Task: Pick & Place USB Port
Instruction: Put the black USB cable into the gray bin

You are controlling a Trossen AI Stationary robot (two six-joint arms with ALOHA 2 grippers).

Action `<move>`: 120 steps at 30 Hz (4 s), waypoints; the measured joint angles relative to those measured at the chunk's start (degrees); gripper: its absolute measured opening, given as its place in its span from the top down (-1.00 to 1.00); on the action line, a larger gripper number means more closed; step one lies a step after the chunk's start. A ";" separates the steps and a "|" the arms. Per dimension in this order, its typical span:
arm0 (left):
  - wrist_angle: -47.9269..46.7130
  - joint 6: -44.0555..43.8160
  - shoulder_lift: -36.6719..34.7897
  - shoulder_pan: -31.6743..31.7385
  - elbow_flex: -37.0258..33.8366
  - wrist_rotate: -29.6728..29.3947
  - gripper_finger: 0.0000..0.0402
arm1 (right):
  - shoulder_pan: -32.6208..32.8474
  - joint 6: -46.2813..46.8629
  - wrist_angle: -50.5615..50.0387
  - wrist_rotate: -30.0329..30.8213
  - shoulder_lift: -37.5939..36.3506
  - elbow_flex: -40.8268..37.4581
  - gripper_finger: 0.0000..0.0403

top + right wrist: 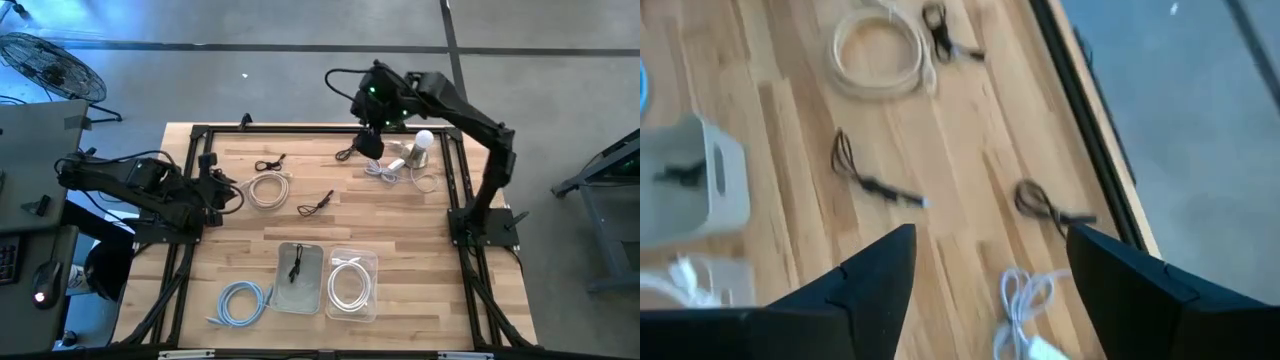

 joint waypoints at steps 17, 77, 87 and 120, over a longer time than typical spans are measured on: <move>0.13 -5.73 -0.52 0.00 0.00 -0.79 0.23 | -8.18 -9.30 -3.63 -5.74 7.40 4.50 -0.25; 0.09 -4.25 -0.65 -0.01 -8.46 -2.96 0.23 | -4.08 -37.55 17.56 14.30 17.46 -16.42 -0.25; 0.06 -3.99 -0.65 0.01 -8.46 -3.41 0.23 | -6.05 -33.69 18.58 7.91 17.49 -16.42 -0.25; 0.25 -5.74 -0.65 0.00 -8.46 -4.00 0.23 | -4.01 -34.90 17.38 8.86 25.98 -17.12 -0.25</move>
